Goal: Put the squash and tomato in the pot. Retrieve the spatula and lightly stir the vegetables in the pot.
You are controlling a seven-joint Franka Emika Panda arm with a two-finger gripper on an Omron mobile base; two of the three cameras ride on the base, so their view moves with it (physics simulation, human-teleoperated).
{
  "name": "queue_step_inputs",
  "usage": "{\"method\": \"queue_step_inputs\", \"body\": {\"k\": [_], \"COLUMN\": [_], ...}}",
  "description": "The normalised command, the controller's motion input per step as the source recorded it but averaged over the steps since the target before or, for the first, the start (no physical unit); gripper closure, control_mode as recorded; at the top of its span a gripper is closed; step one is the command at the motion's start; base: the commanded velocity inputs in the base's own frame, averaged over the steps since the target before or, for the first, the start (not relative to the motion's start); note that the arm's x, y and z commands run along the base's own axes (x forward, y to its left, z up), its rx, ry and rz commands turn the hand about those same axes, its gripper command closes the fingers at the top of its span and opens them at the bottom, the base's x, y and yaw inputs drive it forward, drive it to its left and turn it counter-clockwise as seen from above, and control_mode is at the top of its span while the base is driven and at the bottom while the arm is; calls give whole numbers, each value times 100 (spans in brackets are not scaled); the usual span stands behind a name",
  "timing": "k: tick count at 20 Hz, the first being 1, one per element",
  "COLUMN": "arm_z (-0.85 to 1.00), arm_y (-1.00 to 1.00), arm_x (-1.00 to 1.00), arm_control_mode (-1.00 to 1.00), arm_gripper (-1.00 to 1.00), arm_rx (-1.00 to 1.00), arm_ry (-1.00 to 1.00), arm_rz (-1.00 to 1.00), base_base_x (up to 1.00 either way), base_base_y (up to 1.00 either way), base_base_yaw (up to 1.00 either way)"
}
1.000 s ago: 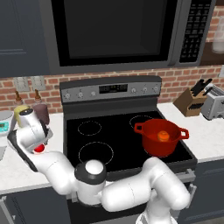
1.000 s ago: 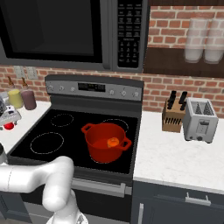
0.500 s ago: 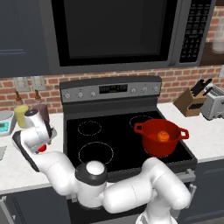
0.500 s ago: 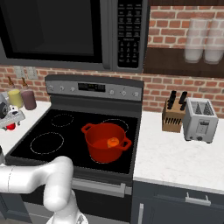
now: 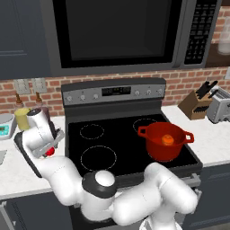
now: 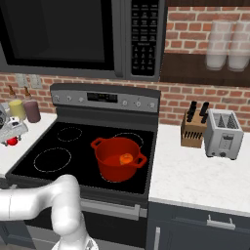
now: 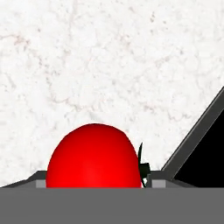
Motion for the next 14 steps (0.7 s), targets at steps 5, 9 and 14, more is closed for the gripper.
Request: {"method": "queue_step_inputs", "body": {"k": [5,9,14], "arm_z": [40,55,69], "arm_y": [-100,-100,-100], "arm_x": [-95,-81,-59], "arm_control_mode": [-100,-100,-100], "arm_gripper": [100,100,100], "arm_rx": [-21,-24,-24], "arm_ry": [-22,-19,-11], "arm_rz": [13,17,15], "base_base_x": [0,0,0], "base_base_y": [0,0,0], "base_base_yaw": [0,0,0]}}
